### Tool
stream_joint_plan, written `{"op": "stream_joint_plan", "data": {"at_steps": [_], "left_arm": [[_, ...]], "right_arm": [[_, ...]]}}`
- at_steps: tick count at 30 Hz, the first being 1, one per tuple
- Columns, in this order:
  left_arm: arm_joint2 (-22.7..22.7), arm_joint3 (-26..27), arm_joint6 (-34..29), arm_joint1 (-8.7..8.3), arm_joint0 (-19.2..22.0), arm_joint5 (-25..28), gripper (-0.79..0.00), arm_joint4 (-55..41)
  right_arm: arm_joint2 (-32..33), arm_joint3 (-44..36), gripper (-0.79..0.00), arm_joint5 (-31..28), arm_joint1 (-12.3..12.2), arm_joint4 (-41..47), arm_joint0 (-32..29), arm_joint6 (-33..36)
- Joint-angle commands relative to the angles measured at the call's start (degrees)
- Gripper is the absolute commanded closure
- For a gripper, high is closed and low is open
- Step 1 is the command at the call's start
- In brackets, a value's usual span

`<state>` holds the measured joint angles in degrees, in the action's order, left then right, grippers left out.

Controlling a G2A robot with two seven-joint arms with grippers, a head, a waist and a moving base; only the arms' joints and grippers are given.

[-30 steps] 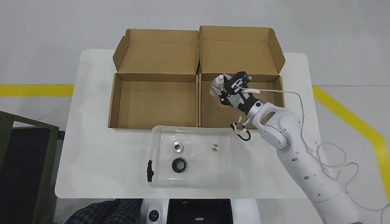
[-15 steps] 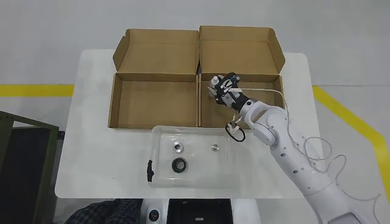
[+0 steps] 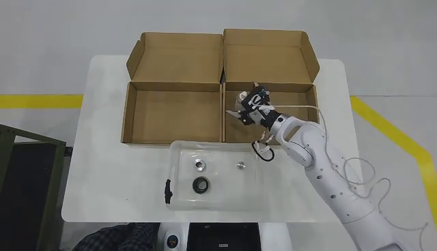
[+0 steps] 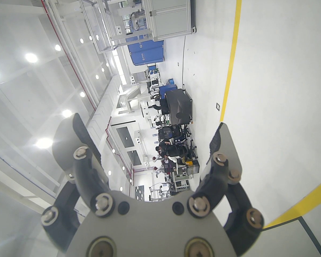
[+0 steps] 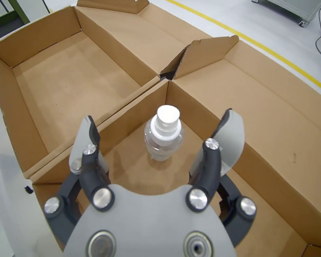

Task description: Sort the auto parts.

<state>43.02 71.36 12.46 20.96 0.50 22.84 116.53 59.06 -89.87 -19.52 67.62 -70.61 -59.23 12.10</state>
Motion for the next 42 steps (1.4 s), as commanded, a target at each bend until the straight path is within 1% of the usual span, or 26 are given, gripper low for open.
{"op": "stream_joint_plan", "data": {"at_steps": [1,5,7,9,14,18,21,24,29,35,42], "left_arm": [[0.0,0.0,0.0,0.0,0.0,0.0,-0.785,0.0],[0.0,0.0,0.0,0.0,0.0,0.0,-0.785,0.0],[0.0,0.0,0.0,0.0,0.0,0.0,-0.785,0.0],[0.0,0.0,0.0,0.0,0.0,0.0,-0.785,0.0],[0.0,0.0,0.0,0.0,0.0,0.0,-0.785,0.0],[0.0,0.0,0.0,0.0,0.0,0.0,-0.785,0.0],[0.0,0.0,0.0,0.0,0.0,0.0,-0.785,0.0],[0.0,0.0,0.0,0.0,0.0,0.0,-0.785,0.0],[0.0,0.0,0.0,0.0,0.0,0.0,-0.785,0.0],[0.0,0.0,0.0,0.0,0.0,0.0,-0.785,0.0],[0.0,0.0,0.0,0.0,0.0,0.0,-0.785,0.0]], "right_arm": [[1.65,-3.1,-0.785,0.83,-0.39,-1.6,-1.39,0.56],[5.05,-9.32,-0.785,1.17,-1.21,-3.98,-4.39,3.22],[6.66,-11.7,-0.785,-0.33,-1.6,-3.84,-5.55,5.29],[7.89,-14.17,-0.785,-3.05,-2.0,-3.42,-6.7,7.87],[11.05,-21.0,-0.785,-8.32,-3.02,-2.34,-9.96,17.37],[13.03,-26.34,-0.785,-13.39,-3.76,0.35,-12.99,22.02],[13.69,-29.89,-0.785,-16.97,-4.3,0.59,-15.53,24.97],[13.54,-32.3,-0.785,-20.56,-4.78,-0.89,-17.77,26.42],[12.38,-34.56,-0.785,-23.71,-5.31,-4.3,-21.21,25.63],[10.45,-35.59,-0.785,-24.31,-5.69,-9.39,-23.98,24.87],[7.54,-35.35,-0.785,-25.25,-5.99,-14.61,-25.62,24.64]]}}
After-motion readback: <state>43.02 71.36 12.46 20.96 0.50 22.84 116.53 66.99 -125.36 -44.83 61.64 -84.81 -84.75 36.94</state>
